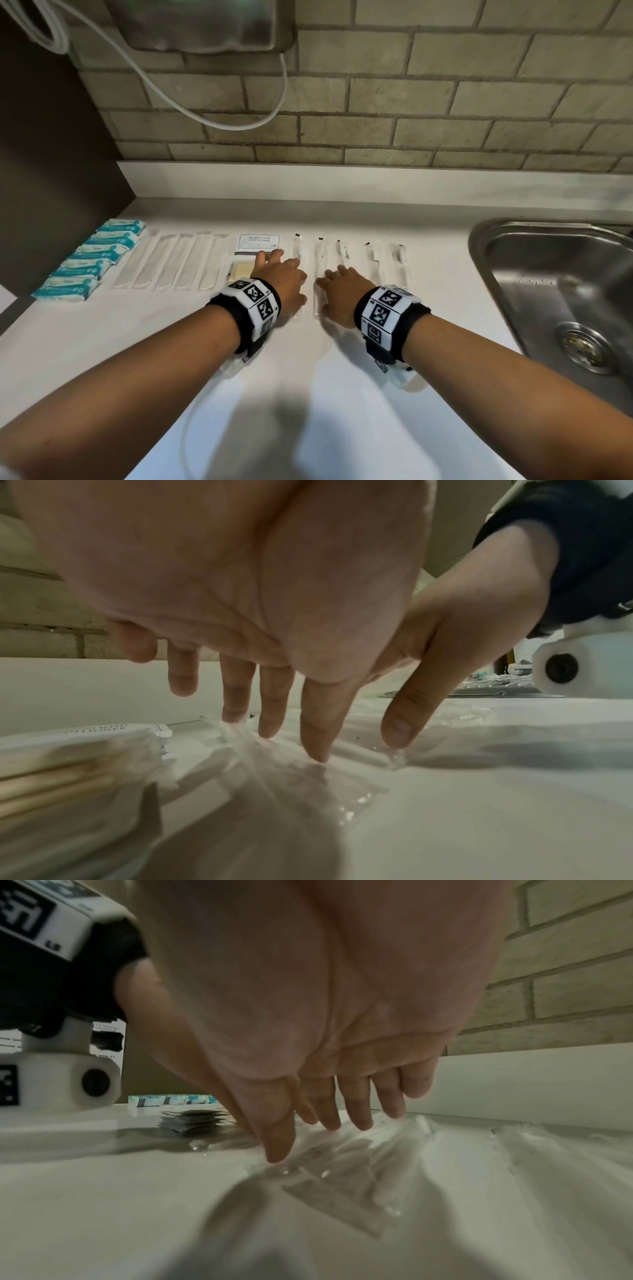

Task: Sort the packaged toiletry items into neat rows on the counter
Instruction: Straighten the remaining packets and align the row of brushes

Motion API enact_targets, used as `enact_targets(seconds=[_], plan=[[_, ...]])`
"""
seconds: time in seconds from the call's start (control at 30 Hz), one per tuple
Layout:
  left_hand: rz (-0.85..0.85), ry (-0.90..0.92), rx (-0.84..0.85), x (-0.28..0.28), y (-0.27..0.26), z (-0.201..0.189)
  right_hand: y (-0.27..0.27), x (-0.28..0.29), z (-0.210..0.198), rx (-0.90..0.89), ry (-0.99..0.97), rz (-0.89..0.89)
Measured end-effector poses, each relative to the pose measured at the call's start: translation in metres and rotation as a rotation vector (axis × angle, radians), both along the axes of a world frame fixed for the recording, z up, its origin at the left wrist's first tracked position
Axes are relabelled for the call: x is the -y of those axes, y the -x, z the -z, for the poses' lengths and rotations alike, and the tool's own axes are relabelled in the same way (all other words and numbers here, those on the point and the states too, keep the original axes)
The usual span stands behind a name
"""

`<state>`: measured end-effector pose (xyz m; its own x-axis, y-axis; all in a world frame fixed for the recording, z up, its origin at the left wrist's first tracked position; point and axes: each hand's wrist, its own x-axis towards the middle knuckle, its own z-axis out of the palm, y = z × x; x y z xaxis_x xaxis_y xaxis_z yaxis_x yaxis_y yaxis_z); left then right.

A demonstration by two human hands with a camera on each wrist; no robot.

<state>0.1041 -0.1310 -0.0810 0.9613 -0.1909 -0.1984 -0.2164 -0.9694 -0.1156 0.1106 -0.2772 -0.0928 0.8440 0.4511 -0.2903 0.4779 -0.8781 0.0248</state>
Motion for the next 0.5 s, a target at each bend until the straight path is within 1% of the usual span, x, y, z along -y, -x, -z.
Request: enact_targets(seconds=[0.17,0.27,0.4,0.5], plan=[[-0.006,0.011,-0.002,-0.005,0.001,0.003,0.000,-0.002,0.005,0.048,-0.036,0.066],[-0.010,0.008,-0.013,-0.005,0.001,0.002,0.000,0.000,0.000,0.003,-0.040,0.051],[-0.015,0.014,-0.011,-0.005,0.000,0.001,0.003,-0.003,-0.009,0.011,-0.065,0.036],[-0.020,0.017,-0.016,-0.005,-0.001,0.001,0.003,-0.008,-0.009,-0.022,-0.040,0.023]])
